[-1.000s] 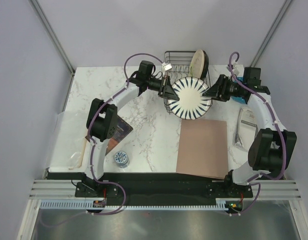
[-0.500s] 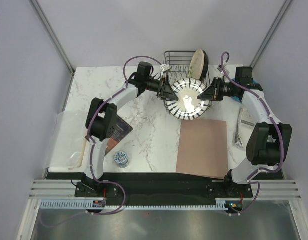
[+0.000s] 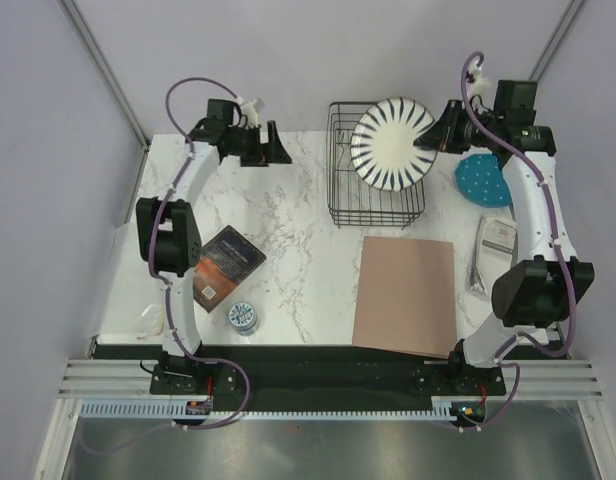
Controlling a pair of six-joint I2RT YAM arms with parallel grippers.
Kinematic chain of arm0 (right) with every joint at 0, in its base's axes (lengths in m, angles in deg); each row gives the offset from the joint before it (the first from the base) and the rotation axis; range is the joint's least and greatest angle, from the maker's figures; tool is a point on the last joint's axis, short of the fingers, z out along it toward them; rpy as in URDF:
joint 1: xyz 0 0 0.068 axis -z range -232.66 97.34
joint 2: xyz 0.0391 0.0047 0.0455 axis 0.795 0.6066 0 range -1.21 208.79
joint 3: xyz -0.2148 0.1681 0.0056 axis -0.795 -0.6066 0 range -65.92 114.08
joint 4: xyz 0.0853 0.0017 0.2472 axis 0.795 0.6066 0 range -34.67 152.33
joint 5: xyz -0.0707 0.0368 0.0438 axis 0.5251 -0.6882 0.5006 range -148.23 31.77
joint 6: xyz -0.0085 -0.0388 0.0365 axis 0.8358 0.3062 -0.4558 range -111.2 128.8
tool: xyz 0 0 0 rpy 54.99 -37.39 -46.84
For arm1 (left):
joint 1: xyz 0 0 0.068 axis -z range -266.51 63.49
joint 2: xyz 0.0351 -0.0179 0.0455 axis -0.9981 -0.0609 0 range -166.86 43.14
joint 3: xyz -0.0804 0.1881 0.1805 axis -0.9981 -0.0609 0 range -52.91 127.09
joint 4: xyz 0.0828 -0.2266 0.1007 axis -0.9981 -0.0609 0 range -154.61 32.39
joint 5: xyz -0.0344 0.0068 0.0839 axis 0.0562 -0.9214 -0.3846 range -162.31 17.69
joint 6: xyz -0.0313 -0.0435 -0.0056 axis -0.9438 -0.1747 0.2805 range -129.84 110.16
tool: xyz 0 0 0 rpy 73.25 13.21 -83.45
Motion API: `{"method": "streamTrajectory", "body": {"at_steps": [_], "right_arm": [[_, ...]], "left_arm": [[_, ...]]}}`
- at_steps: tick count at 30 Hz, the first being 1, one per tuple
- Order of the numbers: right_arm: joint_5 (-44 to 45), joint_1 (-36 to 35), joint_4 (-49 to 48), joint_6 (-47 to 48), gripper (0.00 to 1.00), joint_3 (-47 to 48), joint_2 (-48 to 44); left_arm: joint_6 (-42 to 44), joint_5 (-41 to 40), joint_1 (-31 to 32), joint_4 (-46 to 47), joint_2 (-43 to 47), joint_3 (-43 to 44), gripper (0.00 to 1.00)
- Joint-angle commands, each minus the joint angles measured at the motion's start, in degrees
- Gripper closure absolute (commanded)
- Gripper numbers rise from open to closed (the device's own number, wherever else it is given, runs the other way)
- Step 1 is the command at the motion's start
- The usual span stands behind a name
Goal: Load the plates into the dish rack
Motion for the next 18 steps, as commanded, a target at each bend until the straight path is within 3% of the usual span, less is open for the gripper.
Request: {"method": "streamTrajectory", "body": {"at_steps": [1,2,4,6,7,10,18], "right_arm": [[15.60,-3.84,-8.78,-2.88,1.00,14.89,2.00],[19.47,-5.42,-10.19,-2.70,1.00,15.78,2.97],[36.05,-10.50,-15.44,-2.00,1.00,16.58,3.50],[50.64,-14.73,-18.45,-0.43,1.00,18.94,5.60],[62.89,-18.93,-20.29,2.37,1.00,20.61,6.92],[77.45,-24.75,-20.84,5.64,1.00,28.60,13.42],[93.06,-28.99,-21.98,14.25,1.00,36.61,23.62]], "left_arm": [[6.39,-33.81,-1.47,-3.69,12.84,1.70,0.00],[8.22,-35.23,-1.47,-2.36,14.07,0.56,0.00],[8.06,-40.68,-1.47,-0.60,16.89,-2.78,0.00],[8.85,-39.56,-1.47,-0.68,17.95,-4.36,0.00],[8.77,-39.63,-1.47,-0.68,18.39,-5.16,0.00],[6.92,-39.90,-1.47,-0.59,20.05,-7.88,0.00],[1.91,-52.36,-1.47,-0.59,22.26,-12.37,0.00]]}}
